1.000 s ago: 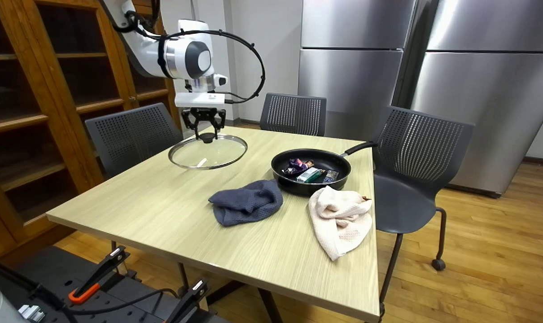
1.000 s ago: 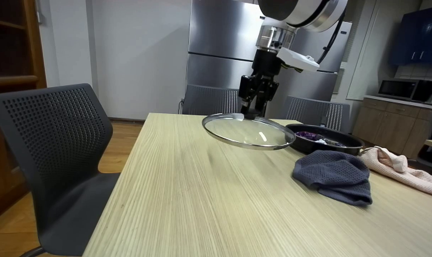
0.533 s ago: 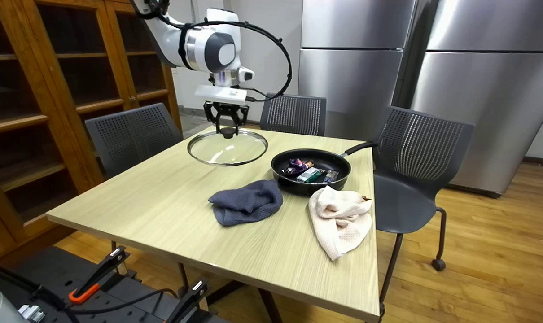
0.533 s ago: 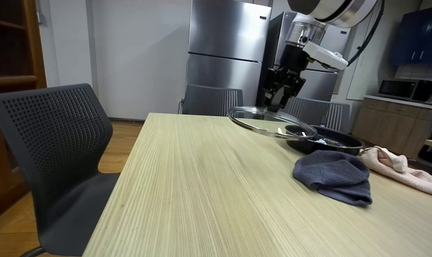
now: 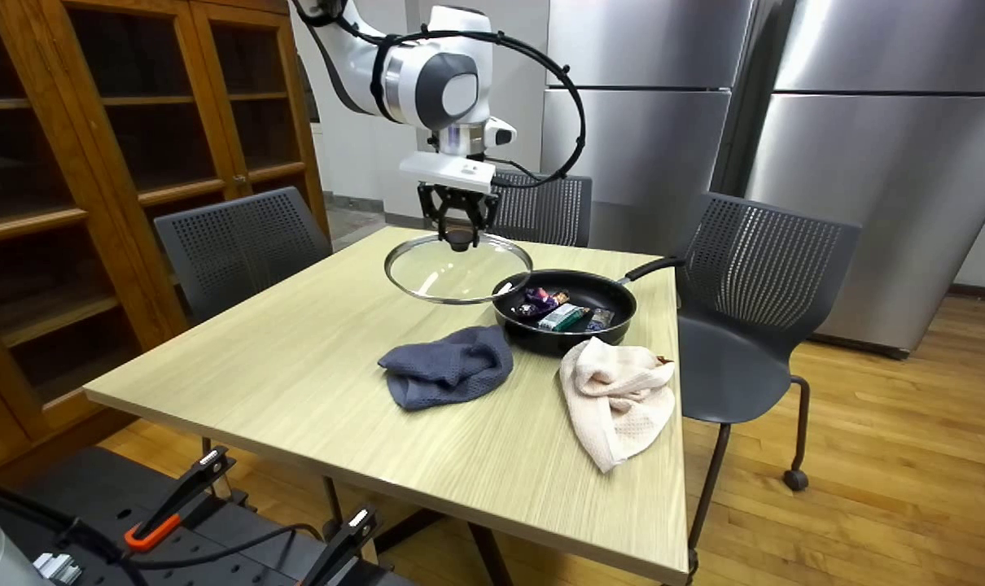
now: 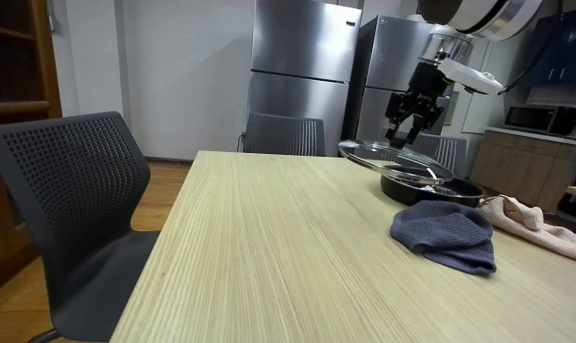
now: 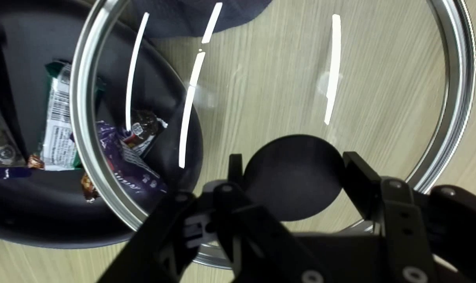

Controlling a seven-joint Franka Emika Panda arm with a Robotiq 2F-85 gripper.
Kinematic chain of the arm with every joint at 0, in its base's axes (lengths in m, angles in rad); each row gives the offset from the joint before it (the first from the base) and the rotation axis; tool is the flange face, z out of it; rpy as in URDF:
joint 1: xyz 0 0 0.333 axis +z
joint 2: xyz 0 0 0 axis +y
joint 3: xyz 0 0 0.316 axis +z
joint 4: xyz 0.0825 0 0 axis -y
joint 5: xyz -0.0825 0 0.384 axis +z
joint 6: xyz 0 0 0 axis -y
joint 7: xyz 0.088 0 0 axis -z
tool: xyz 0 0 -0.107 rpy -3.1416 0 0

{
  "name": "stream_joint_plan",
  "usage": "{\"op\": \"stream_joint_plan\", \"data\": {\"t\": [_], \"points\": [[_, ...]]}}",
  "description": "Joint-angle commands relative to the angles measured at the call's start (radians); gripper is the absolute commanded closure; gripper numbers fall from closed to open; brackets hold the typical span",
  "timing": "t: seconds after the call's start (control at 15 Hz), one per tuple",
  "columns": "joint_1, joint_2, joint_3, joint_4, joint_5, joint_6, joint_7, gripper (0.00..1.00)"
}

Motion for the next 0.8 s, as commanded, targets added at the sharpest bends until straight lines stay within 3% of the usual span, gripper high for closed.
{"op": "stream_joint_plan", "data": {"t": [0.0, 0.73], "points": [[-0.046, -0.037, -0.001, -0.004, 0.056, -0.001, -0.020, 0.61], [-0.165, 0.098, -0.039, 0.182, 0.157, -0.031, 0.002, 0.61]]}}
